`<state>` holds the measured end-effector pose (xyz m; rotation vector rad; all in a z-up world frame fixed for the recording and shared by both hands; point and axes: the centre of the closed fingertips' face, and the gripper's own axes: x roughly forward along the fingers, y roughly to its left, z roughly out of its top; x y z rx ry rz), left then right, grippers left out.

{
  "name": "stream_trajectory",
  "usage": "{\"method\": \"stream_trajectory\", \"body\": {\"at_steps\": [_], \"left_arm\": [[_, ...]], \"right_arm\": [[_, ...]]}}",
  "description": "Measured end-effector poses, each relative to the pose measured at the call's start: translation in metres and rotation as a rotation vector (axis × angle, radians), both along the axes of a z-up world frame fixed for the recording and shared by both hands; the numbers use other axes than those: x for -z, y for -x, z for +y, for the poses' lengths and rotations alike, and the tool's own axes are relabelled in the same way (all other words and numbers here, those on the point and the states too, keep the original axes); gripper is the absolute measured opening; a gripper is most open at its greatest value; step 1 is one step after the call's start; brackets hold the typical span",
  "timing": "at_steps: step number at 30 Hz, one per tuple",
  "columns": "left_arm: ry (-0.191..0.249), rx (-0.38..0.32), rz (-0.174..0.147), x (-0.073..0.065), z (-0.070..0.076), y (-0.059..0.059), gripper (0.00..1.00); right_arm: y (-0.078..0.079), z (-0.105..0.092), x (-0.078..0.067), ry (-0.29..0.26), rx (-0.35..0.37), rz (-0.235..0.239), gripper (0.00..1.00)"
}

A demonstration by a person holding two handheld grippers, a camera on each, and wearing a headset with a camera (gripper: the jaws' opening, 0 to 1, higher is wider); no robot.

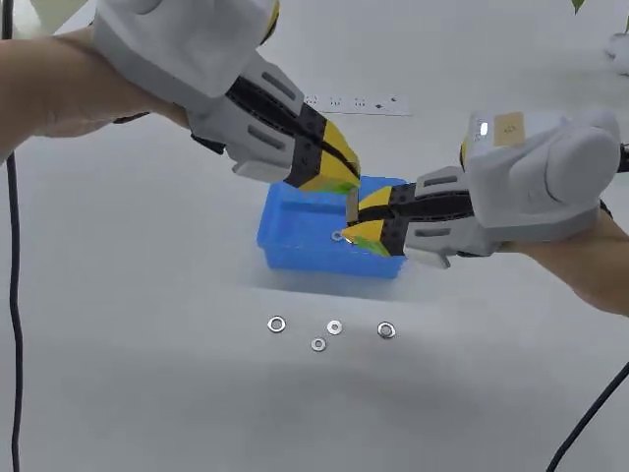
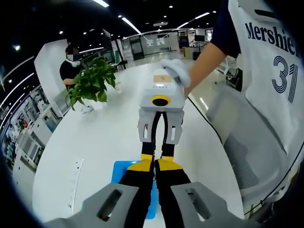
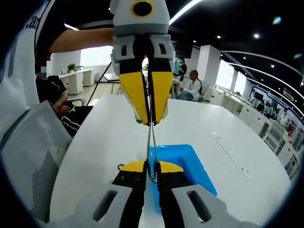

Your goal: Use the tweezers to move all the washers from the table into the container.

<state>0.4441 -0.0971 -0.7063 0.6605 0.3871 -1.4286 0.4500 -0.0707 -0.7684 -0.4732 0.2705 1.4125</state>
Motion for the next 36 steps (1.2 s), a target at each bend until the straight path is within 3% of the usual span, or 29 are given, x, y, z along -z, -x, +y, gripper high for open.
{"method": "stream_trajectory", "body": {"at_steps": [8,16,20,36], "left_arm": [[0.011,-0.01,-0.017,-0.002,-0.002,-0.014,0.06],[-0.003,-0.008,-0.049,0.006,-0.003,-0.028,0.06],[-0.032,0.007,-0.044,0.018,-0.001,-0.033,0.06],[-0.043,0.004,-0.002,0.047,-0.003,-0.052,0.06]], "right_arm": [[-0.019,-0.001,-0.001,-0.009,0.01,-0.01,0.09],[-0.034,0.0,0.008,-0.005,0.017,-0.005,0.09],[-0.039,0.0,0.02,0.012,0.013,0.0,0.09],[-0.055,-0.001,0.05,0.023,0.031,0.052,0.09]]}}
